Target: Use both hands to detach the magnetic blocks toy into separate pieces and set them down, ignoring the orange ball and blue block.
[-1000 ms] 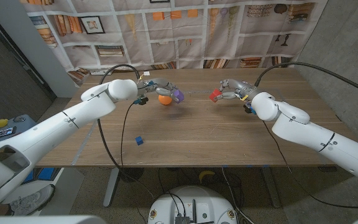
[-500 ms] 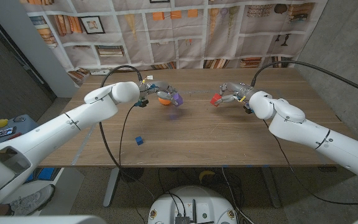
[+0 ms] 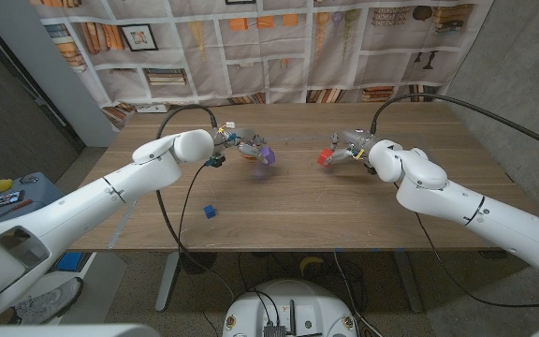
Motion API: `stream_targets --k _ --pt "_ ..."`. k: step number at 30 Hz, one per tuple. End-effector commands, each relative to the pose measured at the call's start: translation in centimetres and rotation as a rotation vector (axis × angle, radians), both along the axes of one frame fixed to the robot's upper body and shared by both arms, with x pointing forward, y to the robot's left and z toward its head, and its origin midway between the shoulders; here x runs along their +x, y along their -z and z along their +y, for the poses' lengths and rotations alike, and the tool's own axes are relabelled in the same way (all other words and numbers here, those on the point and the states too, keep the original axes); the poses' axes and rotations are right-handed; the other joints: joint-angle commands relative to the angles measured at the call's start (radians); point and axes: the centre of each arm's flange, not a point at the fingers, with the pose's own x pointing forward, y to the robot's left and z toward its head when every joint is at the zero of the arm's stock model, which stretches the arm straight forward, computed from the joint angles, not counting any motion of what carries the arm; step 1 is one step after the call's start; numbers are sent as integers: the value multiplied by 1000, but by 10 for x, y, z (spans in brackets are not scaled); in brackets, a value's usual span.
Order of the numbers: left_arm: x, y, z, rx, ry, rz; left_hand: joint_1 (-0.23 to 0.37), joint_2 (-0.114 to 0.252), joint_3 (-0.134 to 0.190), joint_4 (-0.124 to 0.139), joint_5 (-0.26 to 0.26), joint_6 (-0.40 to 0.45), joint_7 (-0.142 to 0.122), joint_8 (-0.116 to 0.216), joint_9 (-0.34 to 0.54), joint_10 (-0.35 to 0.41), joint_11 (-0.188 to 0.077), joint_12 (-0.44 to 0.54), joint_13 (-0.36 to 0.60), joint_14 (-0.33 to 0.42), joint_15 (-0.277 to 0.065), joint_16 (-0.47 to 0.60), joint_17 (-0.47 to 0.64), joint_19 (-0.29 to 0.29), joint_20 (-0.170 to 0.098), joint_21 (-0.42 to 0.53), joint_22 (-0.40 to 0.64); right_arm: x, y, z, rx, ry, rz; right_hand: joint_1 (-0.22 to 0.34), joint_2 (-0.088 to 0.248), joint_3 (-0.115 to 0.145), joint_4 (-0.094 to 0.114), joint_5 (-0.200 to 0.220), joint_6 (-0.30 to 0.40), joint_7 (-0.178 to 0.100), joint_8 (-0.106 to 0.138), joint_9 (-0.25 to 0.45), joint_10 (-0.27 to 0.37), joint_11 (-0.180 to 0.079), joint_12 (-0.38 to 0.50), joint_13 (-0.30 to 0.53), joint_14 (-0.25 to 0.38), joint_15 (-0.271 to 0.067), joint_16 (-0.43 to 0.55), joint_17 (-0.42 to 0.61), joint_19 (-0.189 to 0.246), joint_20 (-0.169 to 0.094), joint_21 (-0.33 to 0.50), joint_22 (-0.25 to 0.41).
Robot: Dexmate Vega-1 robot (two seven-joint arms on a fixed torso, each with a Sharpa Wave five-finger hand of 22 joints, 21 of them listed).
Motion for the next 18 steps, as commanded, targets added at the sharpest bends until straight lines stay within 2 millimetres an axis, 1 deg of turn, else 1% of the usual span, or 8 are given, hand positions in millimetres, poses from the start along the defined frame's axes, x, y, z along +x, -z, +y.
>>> stream_targets --k 1,6,18 --pt "4 7 -2 40 -25 -15 12 11 -5 2 4 129 -126 0 6 6 -8 -1 1 12 0 1 1 10 2 2 3 4 8 9 -74 35 9 74 81 -4 1 8 142 -149 34 6 9 -6 3 2 4 -9 2 2 1 1 4 2" --pt "7 10 -3 63 -32 -18 12 12 -9 3 4 125 -127 -4 6 7 -5 -2 1 15 -1 1 1 12 1 2 3 8 11 11 -75 43 21 74 82 -5 1 7 141 -150 36 8 9 -6 3 2 5 -10 2 2 1 -1 4 2" --pt "11 19 -6 52 -44 -36 10 15 -16 6 4 124 -124 -8 6 10 -10 -2 1 16 -2 0 1 14 -1 2 4 13 20 13 -86 47 31 73 82 -7 1 6 139 -149 38 14 10 -7 3 2 8 -12 3 2 3 0 4 2"
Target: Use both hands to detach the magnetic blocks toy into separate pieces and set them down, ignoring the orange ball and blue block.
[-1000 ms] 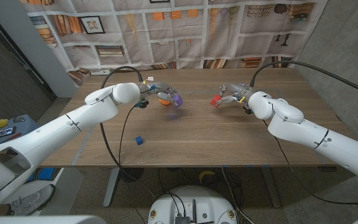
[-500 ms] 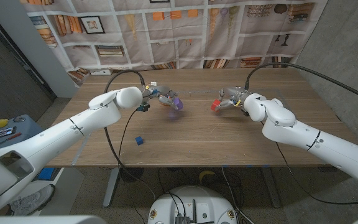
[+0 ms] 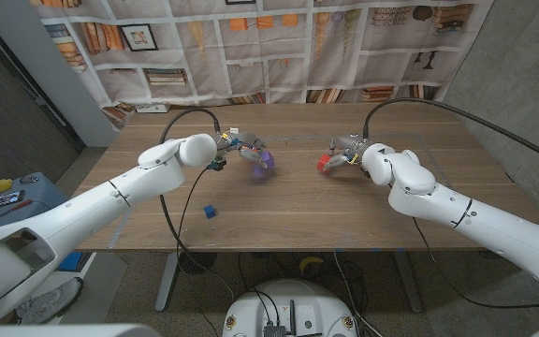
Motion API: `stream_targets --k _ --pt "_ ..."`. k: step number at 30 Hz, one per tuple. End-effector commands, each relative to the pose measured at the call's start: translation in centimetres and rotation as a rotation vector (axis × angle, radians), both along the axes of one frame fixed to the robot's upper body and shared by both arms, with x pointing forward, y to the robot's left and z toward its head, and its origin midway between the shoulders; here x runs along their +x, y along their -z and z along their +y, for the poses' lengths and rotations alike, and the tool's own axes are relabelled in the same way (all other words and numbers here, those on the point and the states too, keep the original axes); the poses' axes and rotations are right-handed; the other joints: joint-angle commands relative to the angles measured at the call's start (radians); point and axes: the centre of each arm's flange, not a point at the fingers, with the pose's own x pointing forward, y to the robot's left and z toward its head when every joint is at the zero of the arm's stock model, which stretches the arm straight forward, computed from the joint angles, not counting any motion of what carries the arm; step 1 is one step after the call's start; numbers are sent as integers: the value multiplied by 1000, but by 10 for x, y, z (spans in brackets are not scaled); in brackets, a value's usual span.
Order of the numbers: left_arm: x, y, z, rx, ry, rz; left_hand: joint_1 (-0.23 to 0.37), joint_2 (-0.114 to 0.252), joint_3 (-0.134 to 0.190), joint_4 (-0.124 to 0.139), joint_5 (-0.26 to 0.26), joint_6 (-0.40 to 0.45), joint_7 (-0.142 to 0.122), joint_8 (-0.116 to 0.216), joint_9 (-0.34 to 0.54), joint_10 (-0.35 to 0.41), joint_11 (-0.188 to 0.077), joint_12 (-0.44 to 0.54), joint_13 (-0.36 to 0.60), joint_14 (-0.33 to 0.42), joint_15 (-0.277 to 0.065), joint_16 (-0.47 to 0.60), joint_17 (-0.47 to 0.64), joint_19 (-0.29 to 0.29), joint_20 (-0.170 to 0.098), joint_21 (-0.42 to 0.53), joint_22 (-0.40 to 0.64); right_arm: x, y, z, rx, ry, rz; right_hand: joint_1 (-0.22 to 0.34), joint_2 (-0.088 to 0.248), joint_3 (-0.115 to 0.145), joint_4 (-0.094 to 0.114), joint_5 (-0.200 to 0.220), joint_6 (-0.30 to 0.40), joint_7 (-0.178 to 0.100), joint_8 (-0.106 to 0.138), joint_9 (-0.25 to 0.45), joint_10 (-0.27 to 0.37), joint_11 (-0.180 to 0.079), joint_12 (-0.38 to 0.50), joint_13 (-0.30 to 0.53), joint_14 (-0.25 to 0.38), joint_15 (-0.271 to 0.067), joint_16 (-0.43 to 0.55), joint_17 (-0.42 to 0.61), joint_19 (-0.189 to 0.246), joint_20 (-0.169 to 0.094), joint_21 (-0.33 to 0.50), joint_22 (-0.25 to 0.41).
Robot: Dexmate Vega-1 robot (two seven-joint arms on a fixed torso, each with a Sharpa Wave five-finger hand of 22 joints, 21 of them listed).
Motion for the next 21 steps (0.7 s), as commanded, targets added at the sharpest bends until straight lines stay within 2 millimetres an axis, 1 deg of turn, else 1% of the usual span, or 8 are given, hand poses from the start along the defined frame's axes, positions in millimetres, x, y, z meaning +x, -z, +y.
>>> stream_targets --k 1,6,21 --pt "4 9 -3 8 -13 -16 3 9 -4 2 7 124 -125 0 1 4 -5 -2 1 7 -3 0 1 5 2 1 4 5 9 4 -13 9 12 73 82 -3 0 8 143 -146 38 5 4 1 3 2 6 -8 4 2 3 -1 4 2" --pt "6 11 -6 12 -10 -13 3 11 -8 2 7 119 -128 -4 1 1 -5 -4 1 5 -4 -1 1 4 -1 0 4 6 11 4 -8 10 14 73 82 -4 0 7 146 -144 41 8 5 0 3 2 8 -9 5 2 4 -1 4 2" --pt "13 14 -16 24 11 -9 2 16 -15 3 7 118 -127 -10 2 -1 -7 -6 1 8 -5 -1 1 3 -7 -1 4 11 15 5 5 16 18 73 83 -7 0 6 143 -145 42 10 7 0 3 3 10 -11 6 3 4 -2 4 2"
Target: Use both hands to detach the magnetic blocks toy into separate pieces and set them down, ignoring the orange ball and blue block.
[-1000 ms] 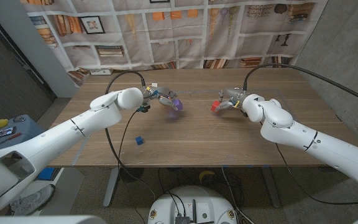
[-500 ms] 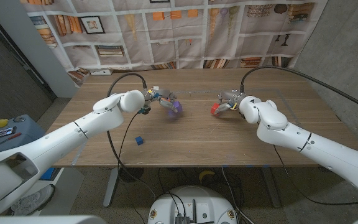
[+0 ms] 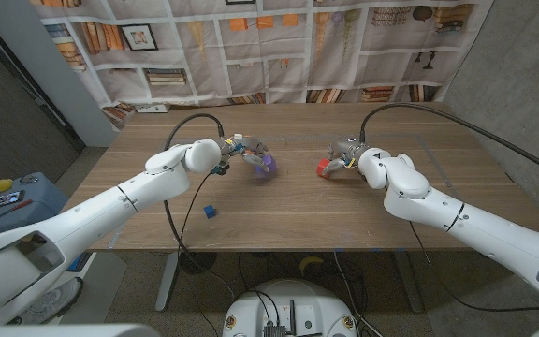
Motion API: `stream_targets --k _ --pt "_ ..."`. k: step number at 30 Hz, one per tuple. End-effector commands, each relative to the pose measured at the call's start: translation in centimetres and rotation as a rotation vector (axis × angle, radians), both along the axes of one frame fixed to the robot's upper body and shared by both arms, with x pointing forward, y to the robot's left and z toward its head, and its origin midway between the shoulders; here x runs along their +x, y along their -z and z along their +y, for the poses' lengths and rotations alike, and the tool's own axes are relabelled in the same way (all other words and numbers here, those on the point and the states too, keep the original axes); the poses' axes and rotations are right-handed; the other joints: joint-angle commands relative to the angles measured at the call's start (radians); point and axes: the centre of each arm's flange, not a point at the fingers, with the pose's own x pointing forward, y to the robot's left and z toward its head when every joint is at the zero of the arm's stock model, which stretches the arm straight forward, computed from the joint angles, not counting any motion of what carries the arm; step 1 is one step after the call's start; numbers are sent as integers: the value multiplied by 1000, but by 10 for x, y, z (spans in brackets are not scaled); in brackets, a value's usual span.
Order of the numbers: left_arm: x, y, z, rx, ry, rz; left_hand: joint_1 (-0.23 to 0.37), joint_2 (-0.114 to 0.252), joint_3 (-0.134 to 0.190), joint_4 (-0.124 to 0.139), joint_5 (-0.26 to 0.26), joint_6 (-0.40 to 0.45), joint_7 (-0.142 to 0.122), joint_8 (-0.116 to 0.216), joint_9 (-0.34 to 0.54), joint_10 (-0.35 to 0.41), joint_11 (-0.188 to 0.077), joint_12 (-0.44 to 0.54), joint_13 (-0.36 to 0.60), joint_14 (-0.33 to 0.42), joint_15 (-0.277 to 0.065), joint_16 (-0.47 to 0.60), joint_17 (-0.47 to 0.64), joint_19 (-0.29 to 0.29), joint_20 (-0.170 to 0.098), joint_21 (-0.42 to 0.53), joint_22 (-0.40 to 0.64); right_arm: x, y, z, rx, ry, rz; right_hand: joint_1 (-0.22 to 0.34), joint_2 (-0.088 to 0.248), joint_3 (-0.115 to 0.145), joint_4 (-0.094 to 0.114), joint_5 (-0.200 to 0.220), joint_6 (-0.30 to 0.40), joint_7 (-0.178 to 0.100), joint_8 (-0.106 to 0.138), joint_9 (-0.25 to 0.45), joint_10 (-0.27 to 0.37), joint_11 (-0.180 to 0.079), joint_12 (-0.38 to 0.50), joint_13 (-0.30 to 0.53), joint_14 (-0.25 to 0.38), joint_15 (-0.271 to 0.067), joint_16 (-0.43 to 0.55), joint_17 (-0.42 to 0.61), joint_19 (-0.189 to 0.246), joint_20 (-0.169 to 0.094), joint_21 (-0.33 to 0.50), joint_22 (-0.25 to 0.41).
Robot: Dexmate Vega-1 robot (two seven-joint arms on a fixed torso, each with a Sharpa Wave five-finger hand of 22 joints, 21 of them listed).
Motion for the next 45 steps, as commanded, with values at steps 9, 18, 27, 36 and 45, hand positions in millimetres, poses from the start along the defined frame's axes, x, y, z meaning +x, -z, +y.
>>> stream_targets --k 9,18,27,36,45 --pt "6 2 -9 33 6 4 -2 15 -8 1 4 112 -126 -4 3 5 -5 -2 2 7 -1 -1 2 6 -8 0 4 5 5 2 11 5 2 77 84 -5 -1 3 144 -144 44 5 9 -1 3 3 6 -5 6 3 6 0 4 2" --pt "9 4 -12 65 -6 31 -6 18 -24 1 4 62 -135 -32 4 -26 1 -12 2 -10 6 -6 2 -4 -9 -4 4 7 5 3 10 16 5 79 81 -7 -2 3 124 -140 34 1 10 1 3 3 9 -4 6 3 7 0 4 2" --pt "11 6 -13 81 -14 53 -13 18 -38 3 4 27 -134 -52 5 -41 15 -13 3 -24 16 -8 2 -11 -9 -6 4 8 7 4 -4 32 14 68 60 -19 -2 0 89 -134 23 1 3 12 -1 3 7 8 4 1 7 11 3 2" --pt "11 2 -13 96 -19 63 -20 14 -52 3 5 -16 -134 -75 6 -60 24 -14 4 -42 22 -9 3 -20 -10 -7 4 8 6 5 -4 36 16 48 34 -36 3 -7 38 -117 6 0 -10 29 -5 3 5 24 -2 -3 5 25 2 2" --pt "12 0 -15 117 -22 75 -32 5 -71 4 5 -51 -129 -92 7 -83 37 -16 5 -61 30 -10 3 -33 -8 -9 4 8 6 4 -3 50 38 15 5 -57 10 -17 -40 -121 -18 2 -43 57 -13 5 -11 49 -14 -6 -9 42 -2 3"
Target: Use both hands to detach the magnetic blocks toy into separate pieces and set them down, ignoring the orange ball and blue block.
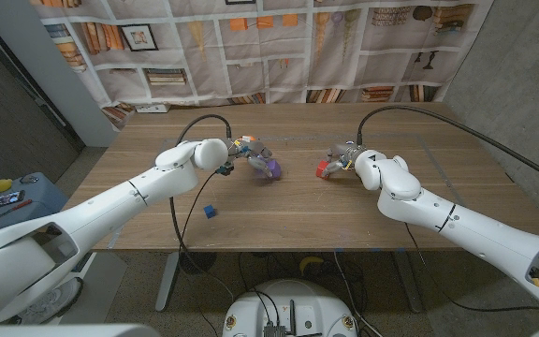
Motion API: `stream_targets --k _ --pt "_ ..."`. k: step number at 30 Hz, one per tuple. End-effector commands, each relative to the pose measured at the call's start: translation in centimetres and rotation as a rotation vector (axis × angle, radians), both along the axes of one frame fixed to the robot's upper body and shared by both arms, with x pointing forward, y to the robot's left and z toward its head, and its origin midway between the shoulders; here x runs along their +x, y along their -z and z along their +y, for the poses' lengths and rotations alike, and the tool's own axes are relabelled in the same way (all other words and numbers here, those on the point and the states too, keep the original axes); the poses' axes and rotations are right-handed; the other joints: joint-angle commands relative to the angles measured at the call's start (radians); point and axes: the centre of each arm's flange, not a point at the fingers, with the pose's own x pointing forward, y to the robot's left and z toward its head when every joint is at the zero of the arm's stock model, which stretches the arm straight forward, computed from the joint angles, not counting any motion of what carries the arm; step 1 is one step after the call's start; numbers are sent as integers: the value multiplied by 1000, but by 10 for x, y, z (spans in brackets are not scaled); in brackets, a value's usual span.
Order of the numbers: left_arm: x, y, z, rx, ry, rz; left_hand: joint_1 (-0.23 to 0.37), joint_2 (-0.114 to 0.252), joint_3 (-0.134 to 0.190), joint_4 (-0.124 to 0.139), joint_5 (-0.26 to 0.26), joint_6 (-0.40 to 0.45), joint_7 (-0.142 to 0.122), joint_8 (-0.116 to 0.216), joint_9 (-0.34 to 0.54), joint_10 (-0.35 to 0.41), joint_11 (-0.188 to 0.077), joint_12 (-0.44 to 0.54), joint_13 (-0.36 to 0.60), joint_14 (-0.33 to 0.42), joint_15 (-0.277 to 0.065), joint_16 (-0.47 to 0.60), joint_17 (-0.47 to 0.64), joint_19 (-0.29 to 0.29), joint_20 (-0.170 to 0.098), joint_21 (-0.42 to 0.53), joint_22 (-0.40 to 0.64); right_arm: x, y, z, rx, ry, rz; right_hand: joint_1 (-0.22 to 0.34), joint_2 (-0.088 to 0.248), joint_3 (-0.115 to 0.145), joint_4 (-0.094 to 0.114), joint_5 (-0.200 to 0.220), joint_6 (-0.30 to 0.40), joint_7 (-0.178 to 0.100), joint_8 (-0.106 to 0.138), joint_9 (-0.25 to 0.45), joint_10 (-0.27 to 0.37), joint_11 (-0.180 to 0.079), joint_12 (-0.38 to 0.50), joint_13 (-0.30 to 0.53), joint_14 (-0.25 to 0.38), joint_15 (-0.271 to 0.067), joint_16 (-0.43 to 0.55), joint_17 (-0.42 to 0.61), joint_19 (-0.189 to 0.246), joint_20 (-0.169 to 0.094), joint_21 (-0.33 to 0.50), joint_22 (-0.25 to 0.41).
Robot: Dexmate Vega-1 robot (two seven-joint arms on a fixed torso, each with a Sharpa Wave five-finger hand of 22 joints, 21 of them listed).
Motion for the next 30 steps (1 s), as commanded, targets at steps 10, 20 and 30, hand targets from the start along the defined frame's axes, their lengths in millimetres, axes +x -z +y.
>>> stream_targets --k 10,20,30 --pt "3 -2 -4 47 -10 46 -26 -18 -33 1 6 -72 3 -36 2 -45 20 -2 3 -39 13 -1 4 -26 3 -2 4 1 1 -1 0 19 42 -51 -34 -27 10 -17 -97 -39 -54 -1 -58 22 -11 6 -25 39 -19 1 -21 27 -3 3" --pt "3 -2 -6 67 -16 51 -29 -25 -43 0 7 -107 12 -46 1 -64 28 -2 3 -55 19 -1 4 -40 4 -4 3 1 1 -2 1 16 55 -81 -50 -38 13 -26 -186 -33 -92 -5 -93 37 -12 8 -42 56 -31 0 -34 36 -4 4" --pt "5 -2 -9 81 -18 61 -31 -37 -54 -2 6 -154 24 -55 -1 -80 32 -1 3 -66 22 0 4 -47 3 -3 3 2 0 -4 6 16 62 -109 -59 -46 18 -34 -274 -26 -133 -9 -129 42 -13 8 -55 66 -40 0 -44 42 -4 4"
